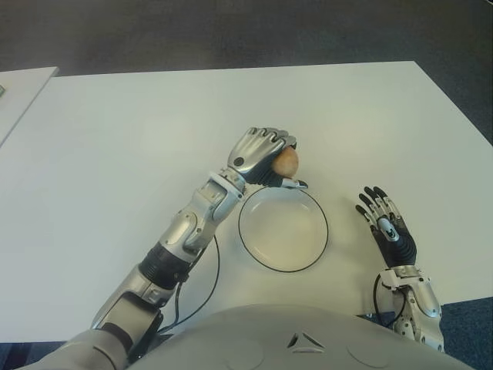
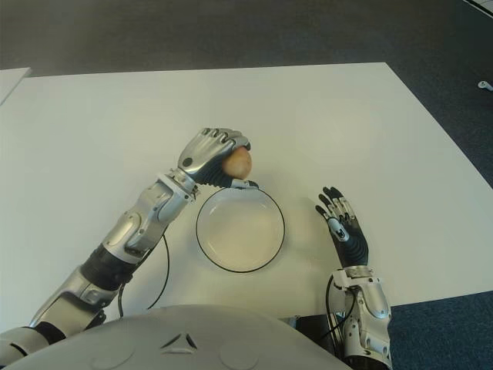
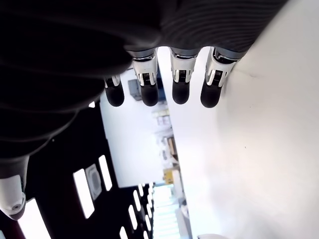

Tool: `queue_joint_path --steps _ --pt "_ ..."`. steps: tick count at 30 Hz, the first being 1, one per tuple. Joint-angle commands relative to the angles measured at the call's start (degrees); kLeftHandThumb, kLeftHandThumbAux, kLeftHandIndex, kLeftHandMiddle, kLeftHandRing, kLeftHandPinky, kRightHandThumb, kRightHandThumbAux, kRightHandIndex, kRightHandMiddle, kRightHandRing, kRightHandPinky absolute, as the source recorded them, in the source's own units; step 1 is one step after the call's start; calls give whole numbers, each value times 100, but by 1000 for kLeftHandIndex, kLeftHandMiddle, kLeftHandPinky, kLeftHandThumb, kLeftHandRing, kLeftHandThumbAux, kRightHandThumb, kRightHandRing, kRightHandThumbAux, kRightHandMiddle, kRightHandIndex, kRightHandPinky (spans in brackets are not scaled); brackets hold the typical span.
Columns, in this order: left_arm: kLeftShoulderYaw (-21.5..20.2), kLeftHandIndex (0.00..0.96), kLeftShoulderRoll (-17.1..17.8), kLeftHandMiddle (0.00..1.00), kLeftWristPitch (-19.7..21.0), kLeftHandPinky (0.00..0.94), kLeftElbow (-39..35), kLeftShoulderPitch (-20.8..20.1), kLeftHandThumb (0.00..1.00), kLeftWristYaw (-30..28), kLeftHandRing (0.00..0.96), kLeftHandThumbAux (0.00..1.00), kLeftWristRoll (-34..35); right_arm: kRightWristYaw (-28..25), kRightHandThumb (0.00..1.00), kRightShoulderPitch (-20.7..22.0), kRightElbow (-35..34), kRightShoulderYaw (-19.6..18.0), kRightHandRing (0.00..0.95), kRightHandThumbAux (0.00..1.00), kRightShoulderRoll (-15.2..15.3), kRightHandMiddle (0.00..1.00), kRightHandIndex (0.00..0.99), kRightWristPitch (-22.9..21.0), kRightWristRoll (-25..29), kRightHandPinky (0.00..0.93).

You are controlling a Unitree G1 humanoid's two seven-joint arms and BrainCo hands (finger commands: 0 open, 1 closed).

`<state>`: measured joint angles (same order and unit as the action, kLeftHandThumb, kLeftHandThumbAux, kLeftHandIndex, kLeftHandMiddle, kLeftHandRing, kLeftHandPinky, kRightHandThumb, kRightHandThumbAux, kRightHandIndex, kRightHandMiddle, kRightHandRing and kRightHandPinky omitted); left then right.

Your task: Put the apples into the plate.

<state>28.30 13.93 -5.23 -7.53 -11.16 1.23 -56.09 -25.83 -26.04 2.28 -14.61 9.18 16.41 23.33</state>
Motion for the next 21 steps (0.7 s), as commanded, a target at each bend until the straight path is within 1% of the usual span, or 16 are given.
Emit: queue_joint_path --steps 1,7,10,12,13,14,18,20,21 --pt "106 445 29 853 168 822 -232 196 753 -282 844 690 -129 133 134 -182 58 63 12 522 -121 53 51 -133 -142 7" --pt "186 445 99 858 169 824 -273 353 754 -381 846 690 -181 187 143 -232 39 82 13 527 -173 54 60 -123 -173 13" --pt "248 445 78 861 186 824 -349 543 754 -402 843 691 -129 194 146 -265 23 99 15 532 -202 56 62 -115 -177 14" --pt "319 445 51 859 202 793 -412 707 754 -404 837 691 -124 199 146 -280 18 107 15 537 -217 56 61 -119 -183 7" --pt "348 445 42 855 207 754 -440 777 754 -401 831 692 -130 202 145 -289 14 112 15 539 -223 55 60 -118 -184 4" --pt "365 445 59 854 179 740 -464 829 754 -406 828 692 -113 197 145 -286 36 108 15 539 -222 55 60 -115 -178 3" --pt "373 445 187 853 55 798 -563 905 754 -424 838 692 -110 210 148 -286 80 95 17 546 -234 56 57 -100 -176 2" --pt "374 445 212 856 37 812 -578 914 754 -424 842 692 -127 217 150 -287 82 95 18 547 -238 57 57 -98 -178 1" --pt "371 445 288 857 15 817 -616 910 754 -500 844 692 -161 219 151 -288 88 101 18 547 -239 57 56 -91 -188 0"
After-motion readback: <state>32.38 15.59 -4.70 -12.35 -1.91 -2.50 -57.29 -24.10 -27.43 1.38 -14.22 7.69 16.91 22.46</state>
